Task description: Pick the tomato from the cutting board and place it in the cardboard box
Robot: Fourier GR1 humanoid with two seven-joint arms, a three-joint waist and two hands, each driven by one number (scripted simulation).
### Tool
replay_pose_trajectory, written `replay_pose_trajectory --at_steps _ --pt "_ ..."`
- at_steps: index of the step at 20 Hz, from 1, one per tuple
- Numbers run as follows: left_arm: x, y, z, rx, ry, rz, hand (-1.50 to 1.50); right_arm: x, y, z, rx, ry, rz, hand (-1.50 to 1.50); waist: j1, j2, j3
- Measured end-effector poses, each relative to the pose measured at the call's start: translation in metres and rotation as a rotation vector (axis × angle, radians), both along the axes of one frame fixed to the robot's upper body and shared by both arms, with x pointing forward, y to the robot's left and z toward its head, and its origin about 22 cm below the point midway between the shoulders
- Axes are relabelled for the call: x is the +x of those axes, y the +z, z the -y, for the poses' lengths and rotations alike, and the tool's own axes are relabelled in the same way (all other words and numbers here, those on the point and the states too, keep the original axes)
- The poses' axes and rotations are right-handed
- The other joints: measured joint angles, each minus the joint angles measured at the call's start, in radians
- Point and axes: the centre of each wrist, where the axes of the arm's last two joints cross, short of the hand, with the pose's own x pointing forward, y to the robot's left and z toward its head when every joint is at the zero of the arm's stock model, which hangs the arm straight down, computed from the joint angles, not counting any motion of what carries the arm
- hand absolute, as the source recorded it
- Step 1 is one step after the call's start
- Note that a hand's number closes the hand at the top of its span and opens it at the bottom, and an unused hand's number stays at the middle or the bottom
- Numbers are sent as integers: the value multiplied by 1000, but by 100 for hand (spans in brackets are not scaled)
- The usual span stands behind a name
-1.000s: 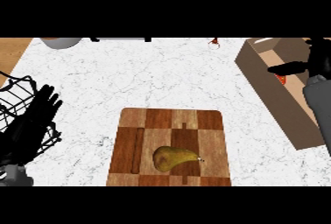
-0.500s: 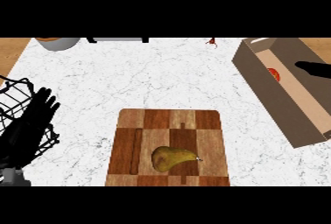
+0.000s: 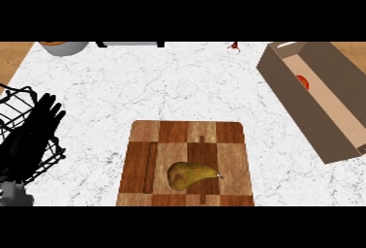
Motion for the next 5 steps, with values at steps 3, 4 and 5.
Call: replay_pose_trajectory --at_steps 3,4,5 --pt "2 -6 3 1 1 -1 0 -17 1 16 1 8 11 -150 4 1 0" --pt "0 -9 7 1 -2 0 0 -22 3 22 -1 12 11 -150 5 1 0" --pt "2 -7 5 2 -2 2 0 -23 4 25 -6 12 11 -150 6 2 0"
